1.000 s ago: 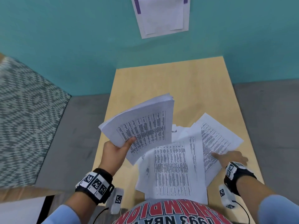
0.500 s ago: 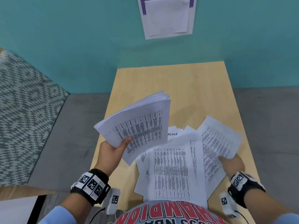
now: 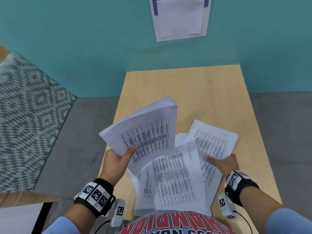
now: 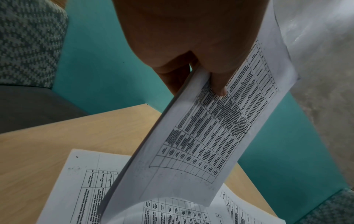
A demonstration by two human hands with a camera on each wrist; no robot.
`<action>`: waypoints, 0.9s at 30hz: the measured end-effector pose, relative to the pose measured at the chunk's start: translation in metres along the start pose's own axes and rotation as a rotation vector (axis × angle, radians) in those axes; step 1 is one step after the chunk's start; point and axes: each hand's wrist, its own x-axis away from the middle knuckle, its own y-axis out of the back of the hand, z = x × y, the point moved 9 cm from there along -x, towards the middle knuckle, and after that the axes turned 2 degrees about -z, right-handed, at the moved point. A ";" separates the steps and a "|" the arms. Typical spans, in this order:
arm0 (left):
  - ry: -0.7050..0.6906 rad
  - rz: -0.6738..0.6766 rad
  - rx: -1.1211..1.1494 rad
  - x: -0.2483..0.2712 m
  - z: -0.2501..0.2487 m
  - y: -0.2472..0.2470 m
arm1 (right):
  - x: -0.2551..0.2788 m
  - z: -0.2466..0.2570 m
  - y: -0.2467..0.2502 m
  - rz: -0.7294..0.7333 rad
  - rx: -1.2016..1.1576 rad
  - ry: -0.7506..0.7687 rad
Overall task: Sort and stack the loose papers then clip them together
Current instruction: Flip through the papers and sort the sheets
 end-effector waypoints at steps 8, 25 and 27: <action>-0.058 -0.056 -0.060 -0.002 0.012 0.017 | 0.041 0.038 -0.042 -0.127 0.637 -0.072; -0.074 -0.069 -0.020 -0.016 0.018 0.031 | 0.049 0.037 -0.017 -0.014 0.020 0.256; -0.075 -0.064 0.000 -0.016 0.019 0.031 | 0.038 0.028 -0.001 -0.023 -0.067 0.196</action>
